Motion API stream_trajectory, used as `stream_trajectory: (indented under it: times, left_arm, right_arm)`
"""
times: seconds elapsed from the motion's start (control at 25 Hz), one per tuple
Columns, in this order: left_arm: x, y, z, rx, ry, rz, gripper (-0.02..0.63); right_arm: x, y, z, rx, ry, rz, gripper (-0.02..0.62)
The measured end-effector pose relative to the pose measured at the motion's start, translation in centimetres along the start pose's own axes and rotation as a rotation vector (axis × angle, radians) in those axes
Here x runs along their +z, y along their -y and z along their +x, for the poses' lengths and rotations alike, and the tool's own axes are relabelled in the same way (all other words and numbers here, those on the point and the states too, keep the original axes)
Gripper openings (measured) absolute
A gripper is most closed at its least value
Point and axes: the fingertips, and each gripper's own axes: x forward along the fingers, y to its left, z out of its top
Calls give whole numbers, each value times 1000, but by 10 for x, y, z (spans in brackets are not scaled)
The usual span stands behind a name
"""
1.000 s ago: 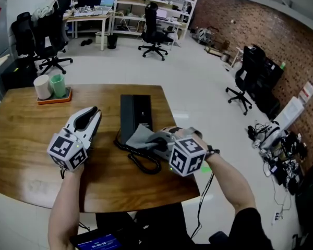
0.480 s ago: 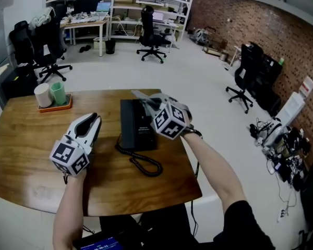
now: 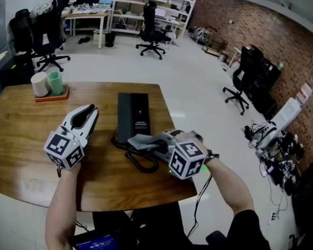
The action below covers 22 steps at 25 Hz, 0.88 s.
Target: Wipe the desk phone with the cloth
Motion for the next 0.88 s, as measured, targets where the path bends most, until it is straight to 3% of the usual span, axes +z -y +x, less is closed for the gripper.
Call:
stream_trajectory:
  times: [0.08, 0.24, 0.36, 0.6, 0.88]
  left_arm:
    - [0, 1, 1, -3, -2, 0, 41]
    - [0, -1, -1, 0, 3, -4, 41]
    - [-1, -1, -2, 0, 3, -8, 41]
    - [1, 3, 0, -4, 3, 0, 41]
    - [1, 0, 1, -2, 2, 4, 41]
  right_arm:
    - [-4, 30, -5, -78, 24, 57, 26]
    - [-30, 148, -5, -445, 46, 293, 26]
    - [-50, 199, 13, -562, 16, 400, 26]
    - [-51, 180, 33, -484, -50, 319, 26]
    - [-18, 80, 18, -308, -35, 161, 26]
